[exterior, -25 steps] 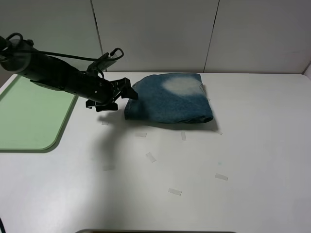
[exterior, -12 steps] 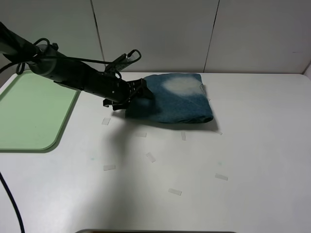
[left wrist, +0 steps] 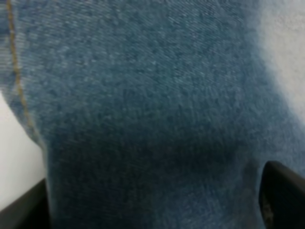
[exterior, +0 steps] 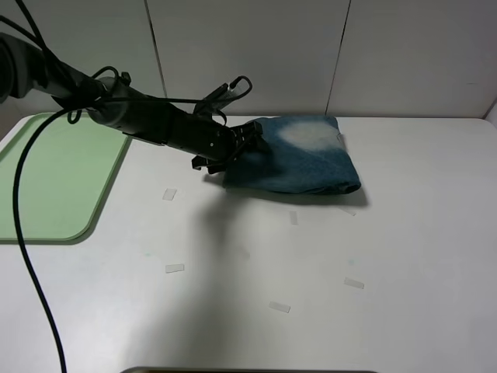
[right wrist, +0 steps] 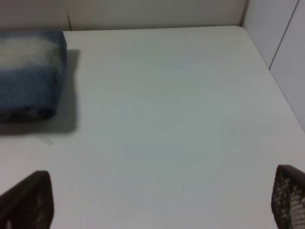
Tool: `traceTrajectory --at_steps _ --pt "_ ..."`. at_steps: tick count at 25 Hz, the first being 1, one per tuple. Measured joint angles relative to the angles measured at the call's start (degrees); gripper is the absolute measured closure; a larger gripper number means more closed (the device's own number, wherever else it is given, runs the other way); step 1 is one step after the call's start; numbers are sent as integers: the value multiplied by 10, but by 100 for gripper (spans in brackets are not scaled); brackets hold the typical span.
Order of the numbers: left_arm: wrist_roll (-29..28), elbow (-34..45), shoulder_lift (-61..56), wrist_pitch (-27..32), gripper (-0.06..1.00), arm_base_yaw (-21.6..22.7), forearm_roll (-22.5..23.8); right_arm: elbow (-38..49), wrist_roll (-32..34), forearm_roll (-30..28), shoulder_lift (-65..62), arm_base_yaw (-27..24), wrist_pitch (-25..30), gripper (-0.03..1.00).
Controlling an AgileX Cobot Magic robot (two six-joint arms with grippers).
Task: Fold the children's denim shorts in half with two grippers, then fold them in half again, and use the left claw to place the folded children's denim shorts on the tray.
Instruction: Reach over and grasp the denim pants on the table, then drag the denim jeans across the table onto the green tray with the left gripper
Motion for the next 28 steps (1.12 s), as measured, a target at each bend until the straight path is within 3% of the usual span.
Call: traceTrajectory --at_steps 12,16,22,28 --pt "-29 2 10 -13 83 -11 4 0 1 0 0 0 0 27" --pt "-31 2 9 -12 85 -11 20 0 1 0 0 0 0 27" --pt "-44 2 -15 8 85 -6 132 0 1 1 0 0 0 27" --pt "-126 1 -69 51 86 21 322 0 1 1 0 0 0 27"
